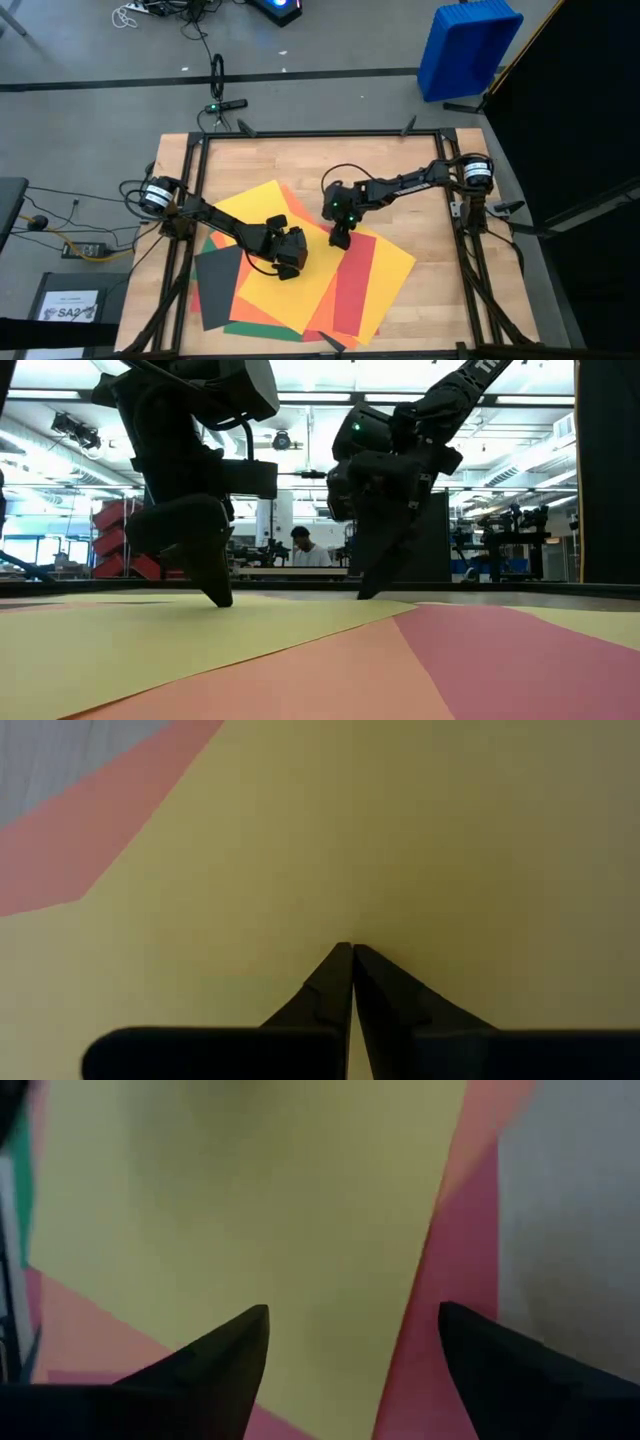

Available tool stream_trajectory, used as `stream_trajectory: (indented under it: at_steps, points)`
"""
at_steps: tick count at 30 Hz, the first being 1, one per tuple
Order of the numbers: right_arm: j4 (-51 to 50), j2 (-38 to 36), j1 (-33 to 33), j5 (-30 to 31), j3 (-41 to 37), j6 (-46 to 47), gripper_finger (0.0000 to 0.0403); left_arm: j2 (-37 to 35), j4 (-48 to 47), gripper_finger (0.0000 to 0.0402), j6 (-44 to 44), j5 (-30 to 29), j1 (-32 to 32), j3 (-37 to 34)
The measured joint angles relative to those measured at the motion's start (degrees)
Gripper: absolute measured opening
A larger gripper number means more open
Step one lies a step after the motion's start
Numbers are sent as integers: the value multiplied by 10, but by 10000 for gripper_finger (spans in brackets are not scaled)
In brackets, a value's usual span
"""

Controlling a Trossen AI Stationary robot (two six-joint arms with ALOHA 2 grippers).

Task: Organize paper
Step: Move the yellow colored paper to the top right of the table

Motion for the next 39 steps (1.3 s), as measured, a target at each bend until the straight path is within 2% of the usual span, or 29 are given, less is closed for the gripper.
stream_trajectory:
  at_steps: [12,16,25,39]
  points:
    - [-6,13,0,-7,2,8,258,0,5,0,9,0,0,0]
    - [7,15,1,-38,1,8,252,0,15,0,9,1,0,0]
    - [31,15,1,-68,0,9,244,0,15,0,9,1,0,0]
    - [127,15,-4,-153,0,27,239,0,14,0,9,1,0,0]
